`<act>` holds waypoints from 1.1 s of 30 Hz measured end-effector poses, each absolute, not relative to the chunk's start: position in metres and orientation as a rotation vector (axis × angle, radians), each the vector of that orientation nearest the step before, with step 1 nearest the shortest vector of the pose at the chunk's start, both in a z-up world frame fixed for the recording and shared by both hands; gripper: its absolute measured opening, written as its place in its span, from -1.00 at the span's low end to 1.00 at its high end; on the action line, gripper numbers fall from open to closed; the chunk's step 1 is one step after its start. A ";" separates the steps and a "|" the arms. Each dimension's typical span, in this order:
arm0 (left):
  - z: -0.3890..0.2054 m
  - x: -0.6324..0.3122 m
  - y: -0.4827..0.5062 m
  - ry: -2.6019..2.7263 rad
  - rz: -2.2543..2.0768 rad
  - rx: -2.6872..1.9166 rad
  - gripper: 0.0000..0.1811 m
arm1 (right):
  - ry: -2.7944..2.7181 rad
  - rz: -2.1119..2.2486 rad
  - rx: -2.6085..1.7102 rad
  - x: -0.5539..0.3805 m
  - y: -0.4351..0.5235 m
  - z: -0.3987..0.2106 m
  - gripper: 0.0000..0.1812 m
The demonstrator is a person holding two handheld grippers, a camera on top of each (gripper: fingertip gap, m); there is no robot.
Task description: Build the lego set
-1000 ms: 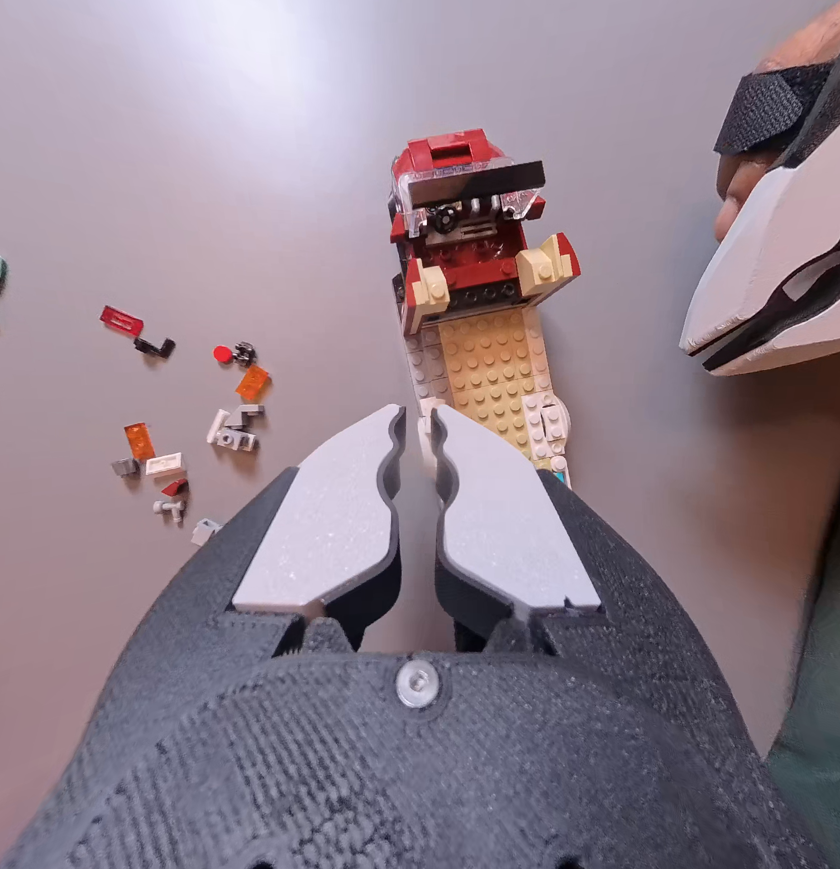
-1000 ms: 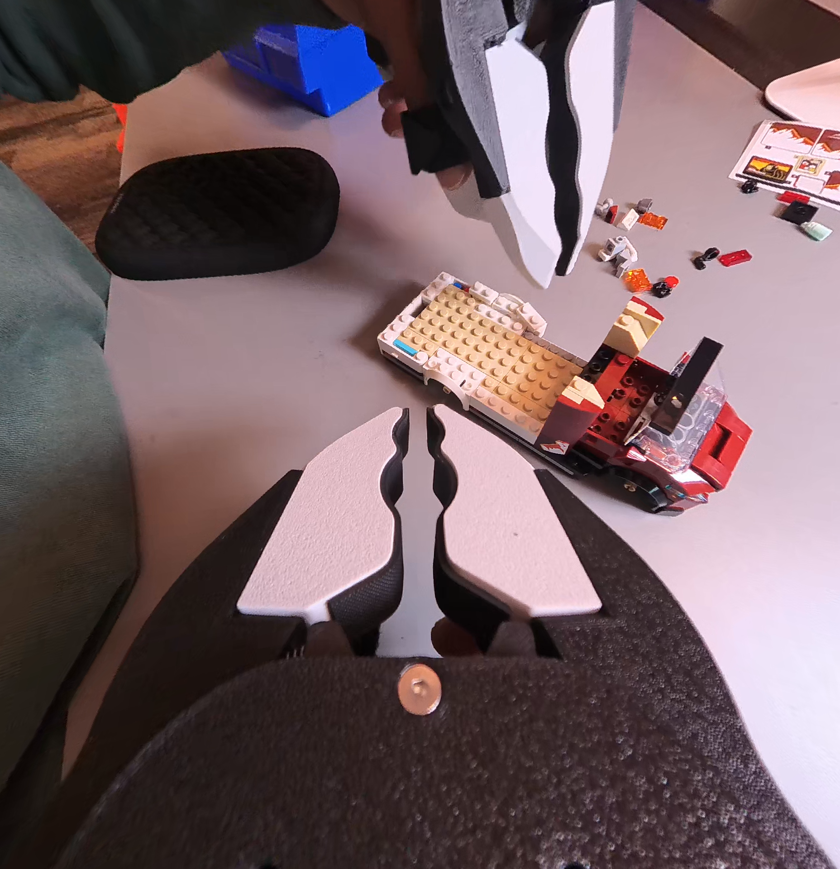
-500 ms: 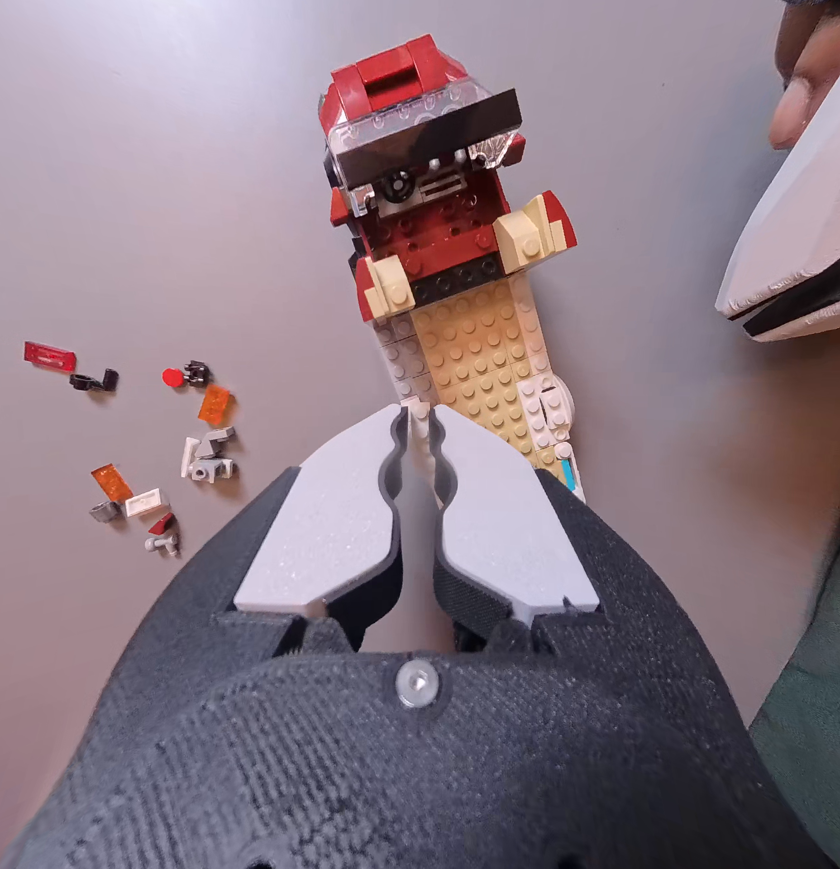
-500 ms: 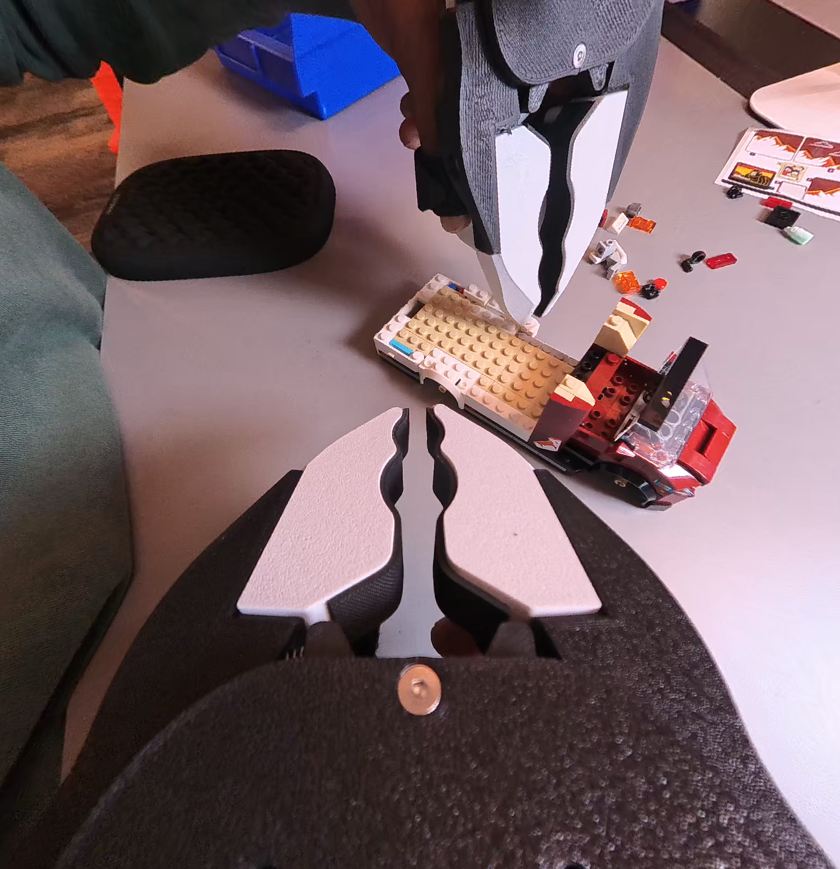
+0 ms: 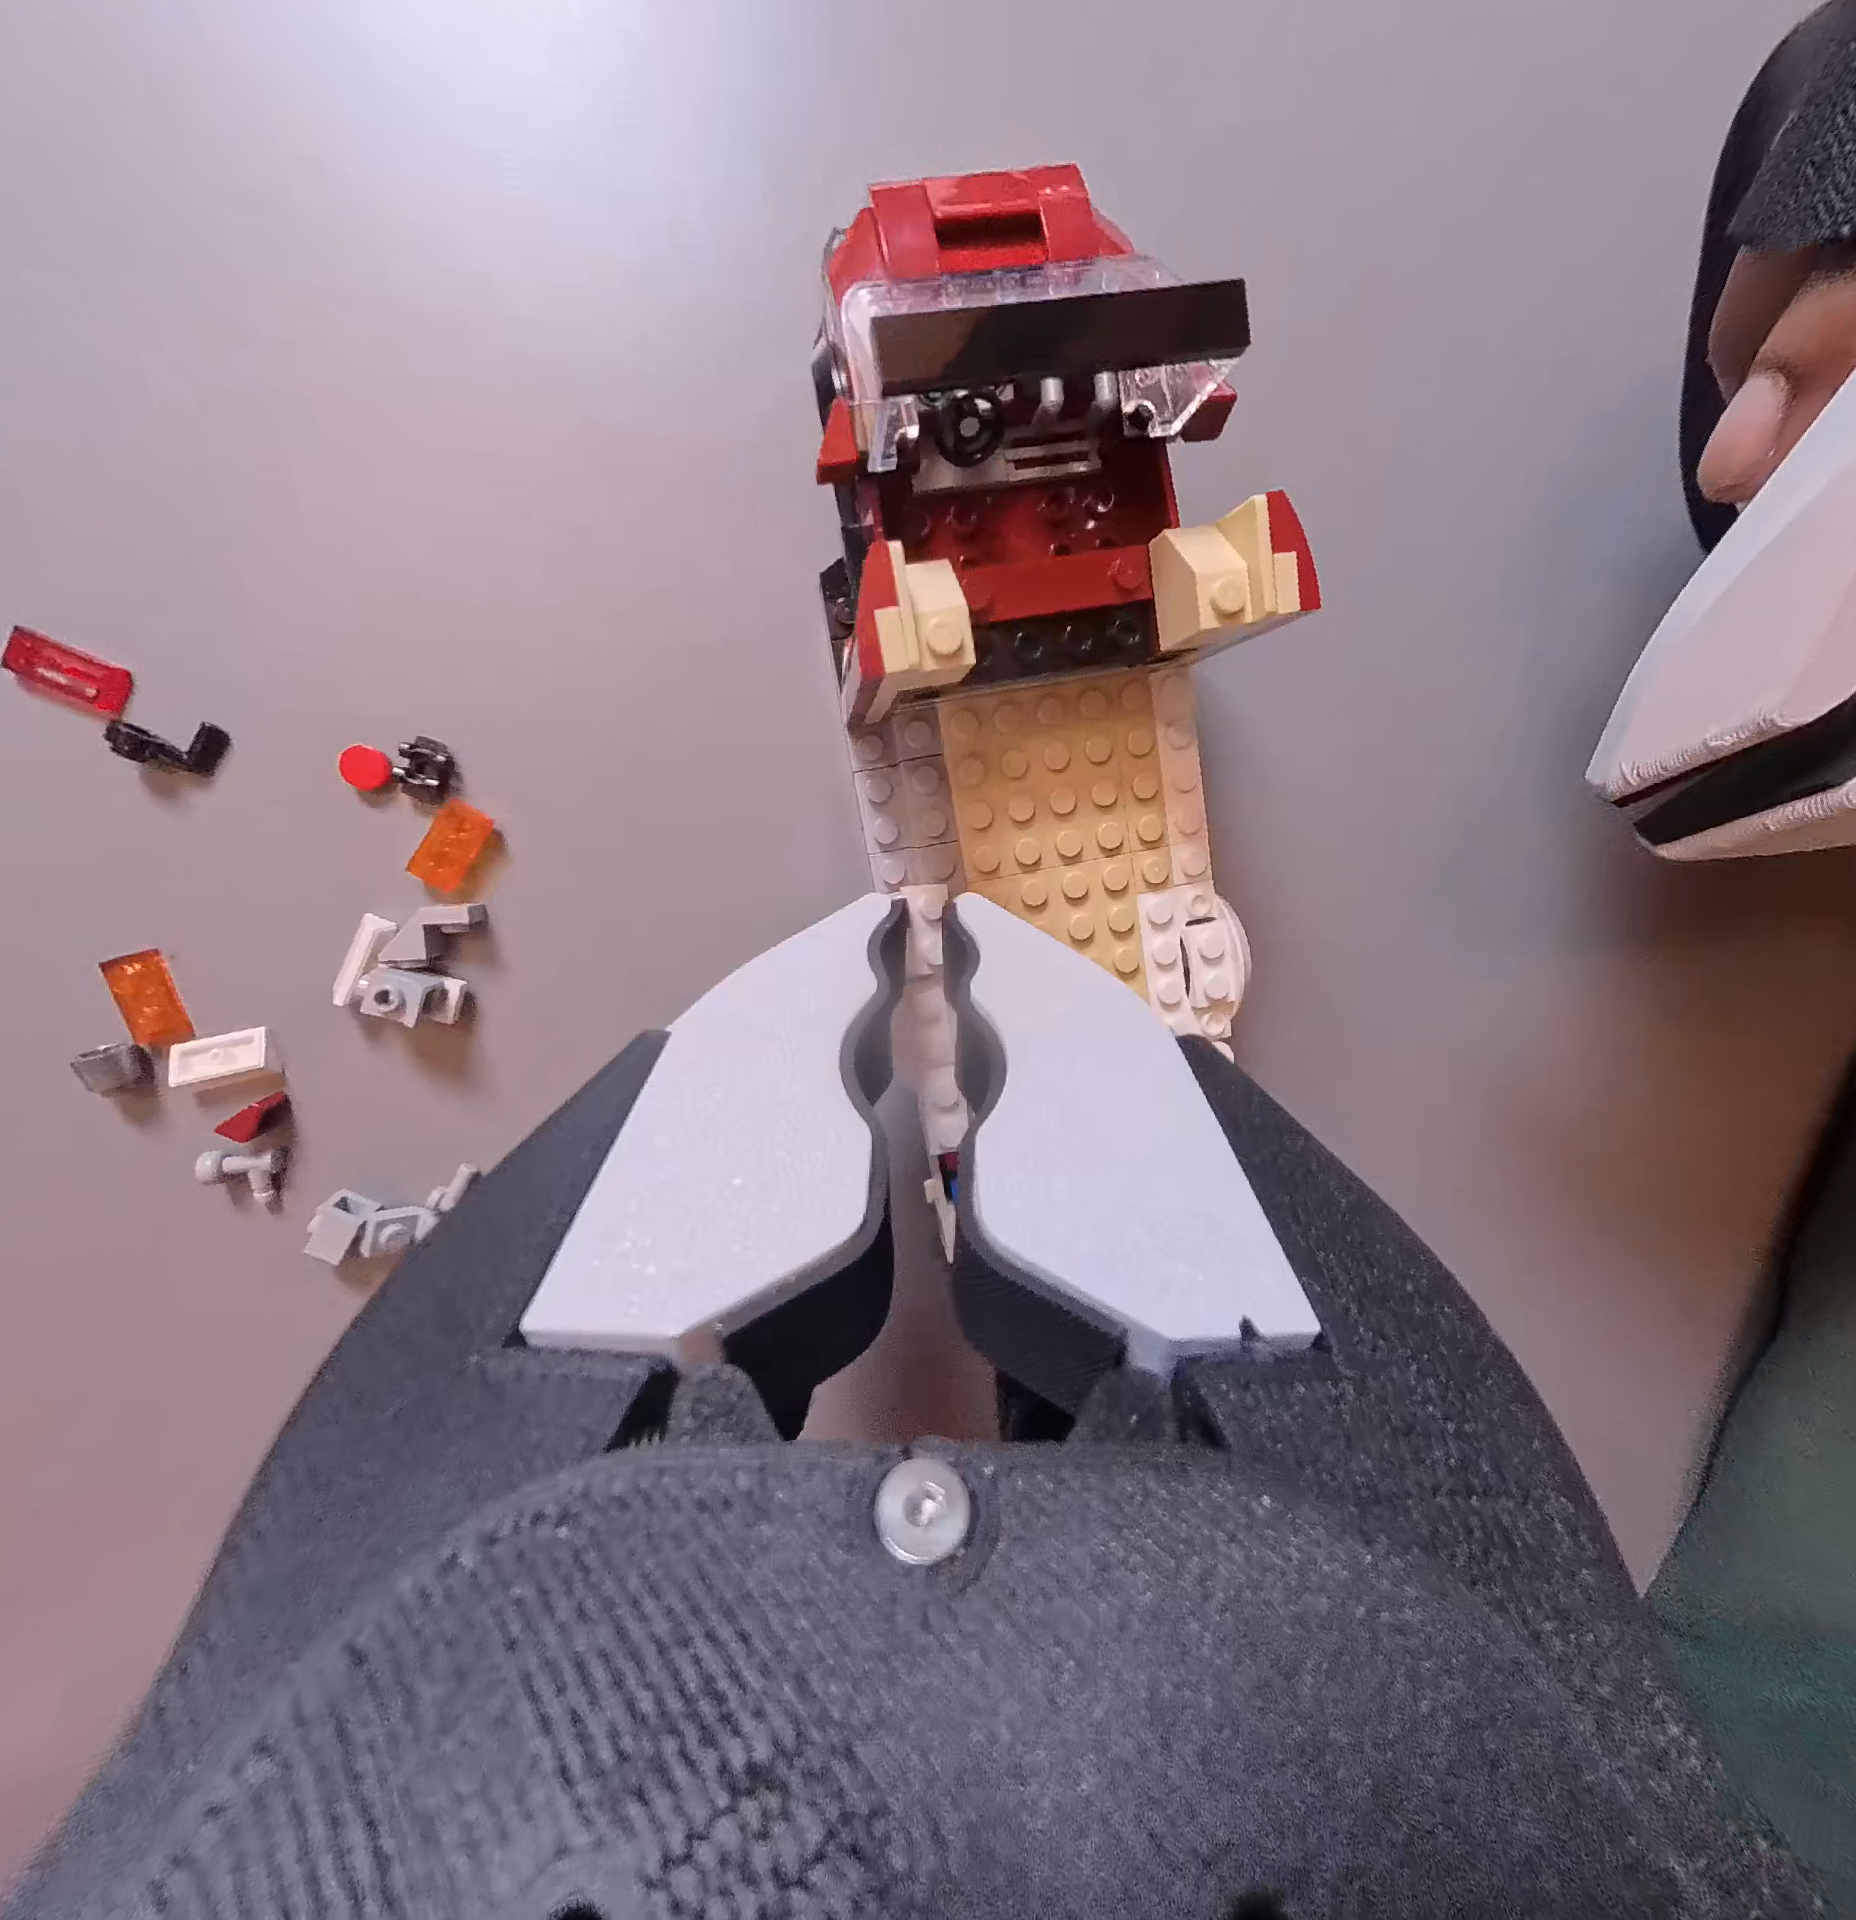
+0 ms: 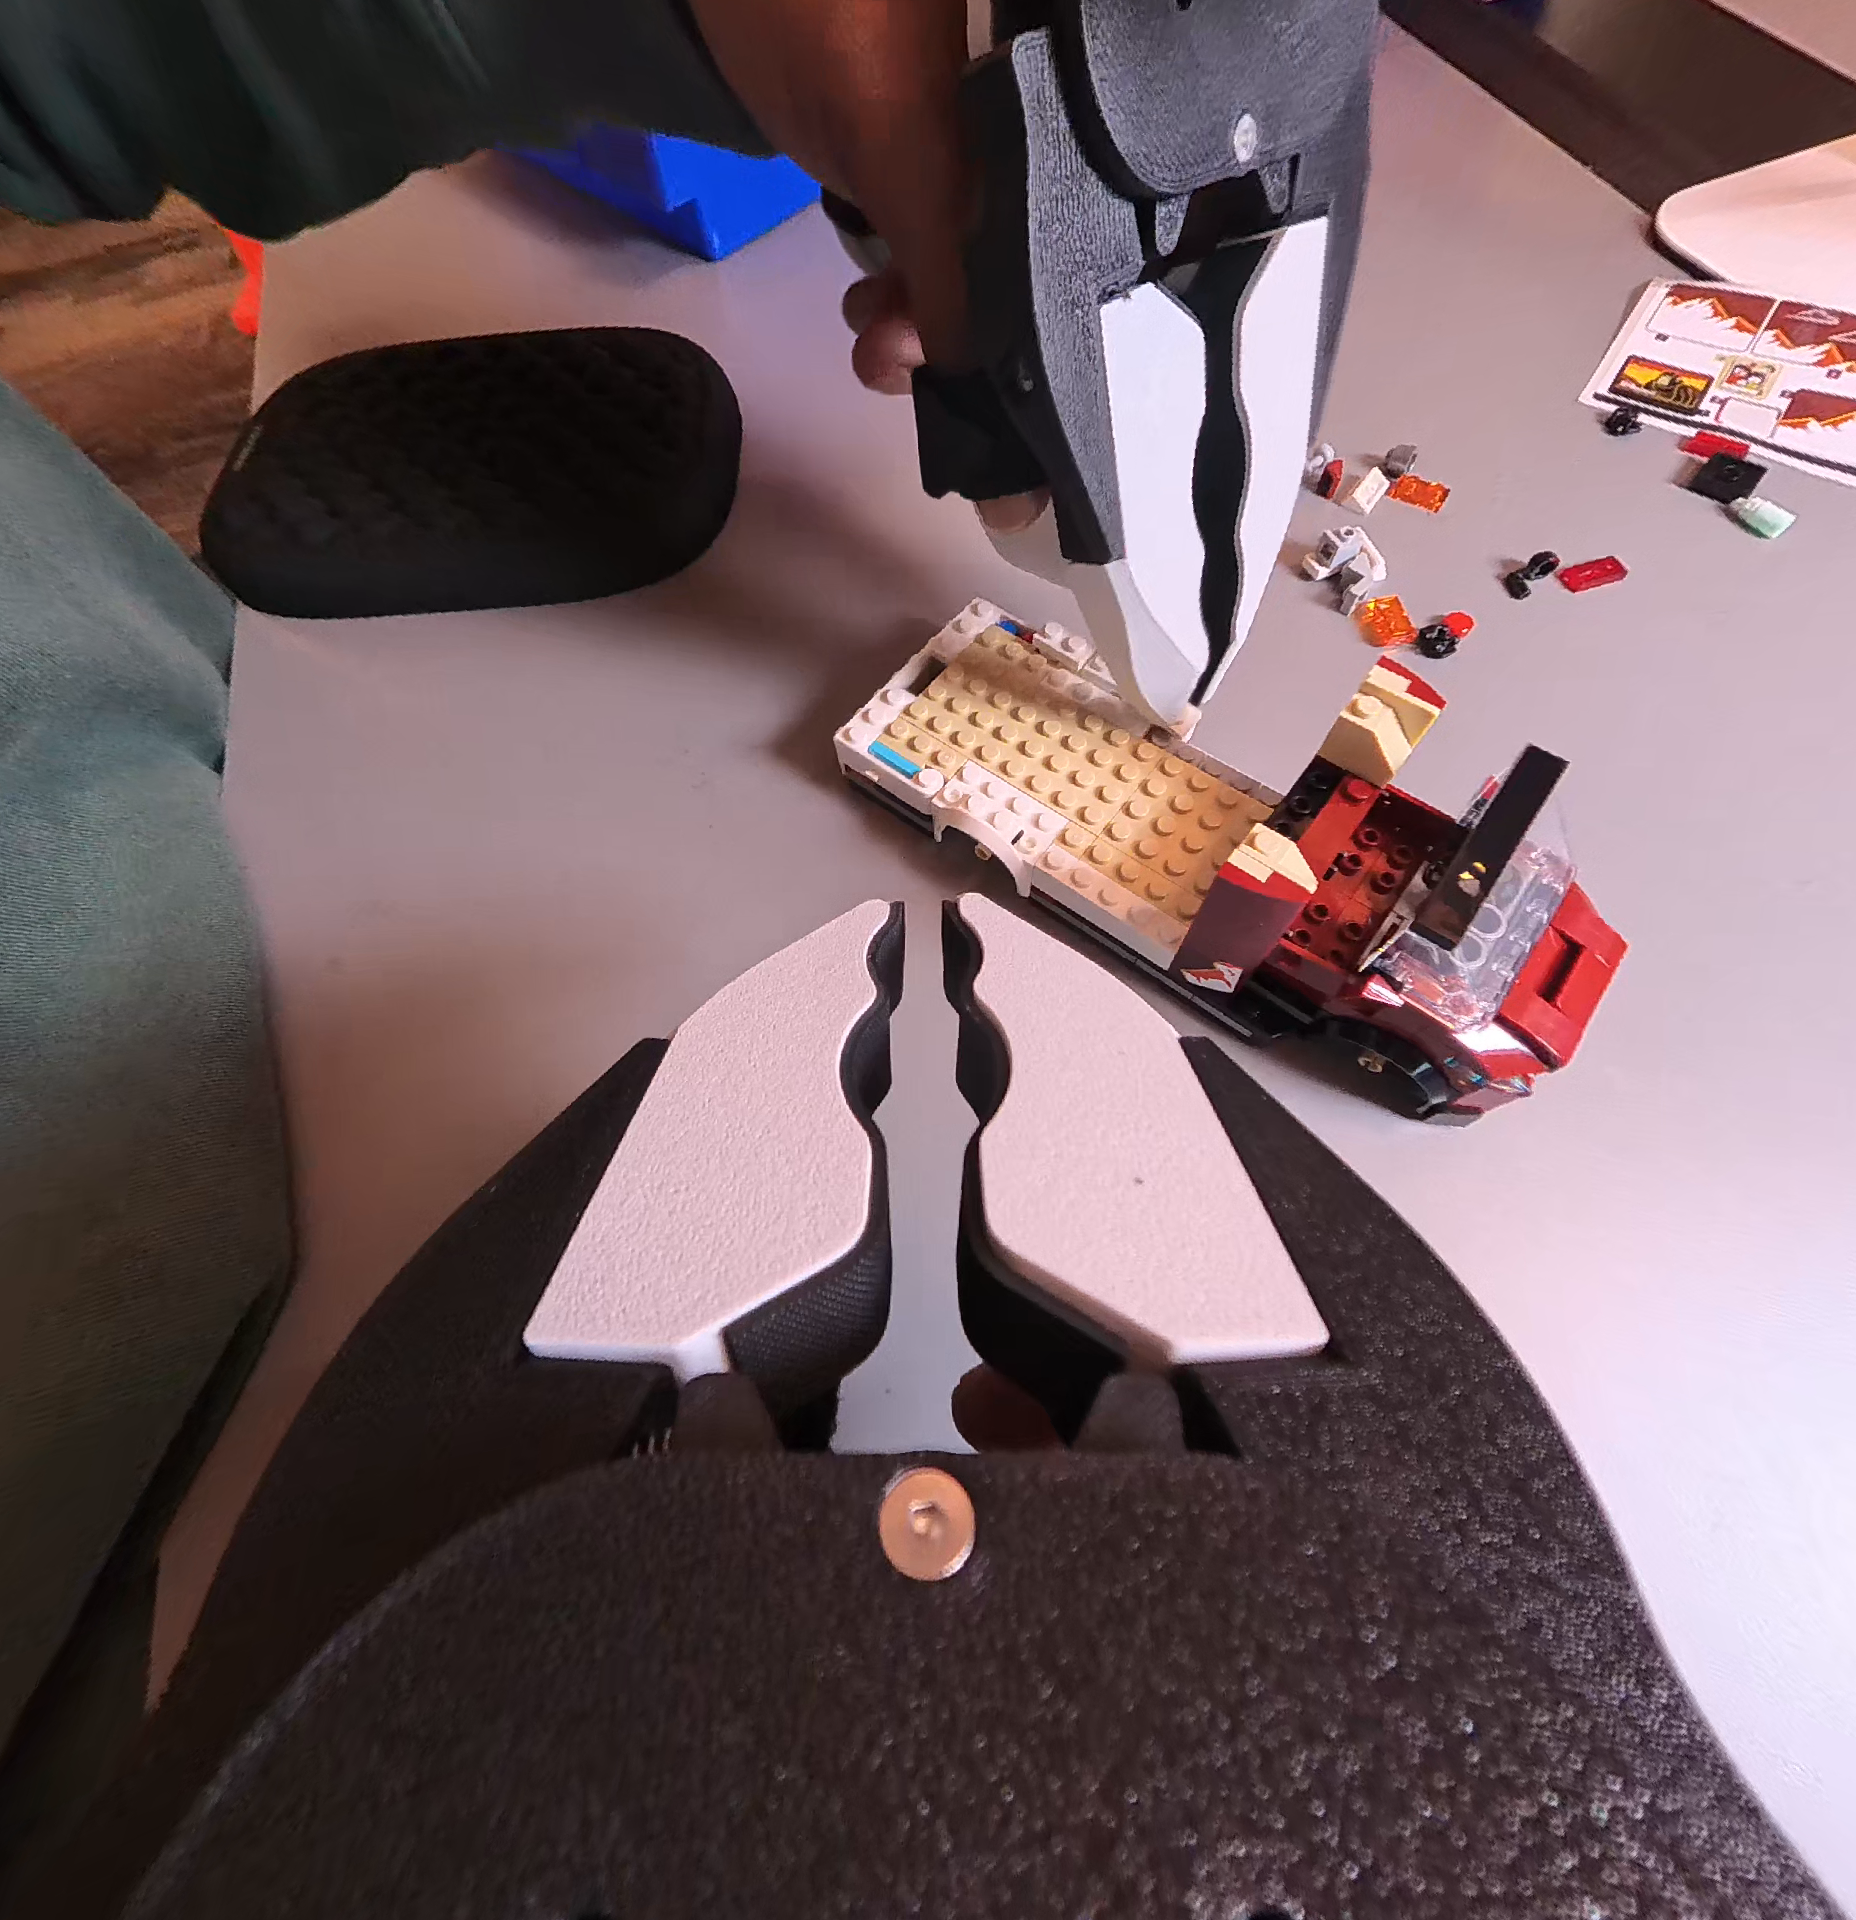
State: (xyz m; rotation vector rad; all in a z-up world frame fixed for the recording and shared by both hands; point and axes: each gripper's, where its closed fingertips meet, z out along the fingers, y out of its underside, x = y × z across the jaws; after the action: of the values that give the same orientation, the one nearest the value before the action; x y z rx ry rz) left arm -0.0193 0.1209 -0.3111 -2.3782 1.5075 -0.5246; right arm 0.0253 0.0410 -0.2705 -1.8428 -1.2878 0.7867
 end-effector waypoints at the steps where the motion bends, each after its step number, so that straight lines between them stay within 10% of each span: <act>1: -0.311 -0.019 0.121 1.476 -0.546 -2.381 -0.93 | -1.288 0.786 -1.843 0.025 0.041 -0.270 -0.92; 33: -0.308 -0.023 0.120 1.586 -0.456 -2.272 -1.00 | -1.233 0.745 -1.892 0.030 0.051 -0.278 -0.92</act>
State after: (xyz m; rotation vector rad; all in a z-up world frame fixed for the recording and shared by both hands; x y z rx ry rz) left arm -0.0233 0.1202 -0.3076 -2.2720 1.5862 -0.4557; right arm 0.0303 0.0515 -0.2776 -1.8920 -1.2332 0.7454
